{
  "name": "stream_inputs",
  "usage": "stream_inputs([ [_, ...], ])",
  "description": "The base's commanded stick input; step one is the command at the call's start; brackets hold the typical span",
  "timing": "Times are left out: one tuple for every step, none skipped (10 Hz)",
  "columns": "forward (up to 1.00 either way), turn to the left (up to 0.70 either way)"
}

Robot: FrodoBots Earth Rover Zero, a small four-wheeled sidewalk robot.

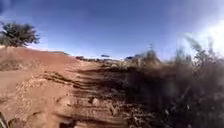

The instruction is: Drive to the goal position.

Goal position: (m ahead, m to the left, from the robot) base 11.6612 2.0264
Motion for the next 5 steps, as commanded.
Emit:
stream_inputs([
  [0.50, 0.00],
  [0.50, 0.00],
  [0.50, 0.00],
  [0.50, 0.00],
  [0.50, 0.00],
])
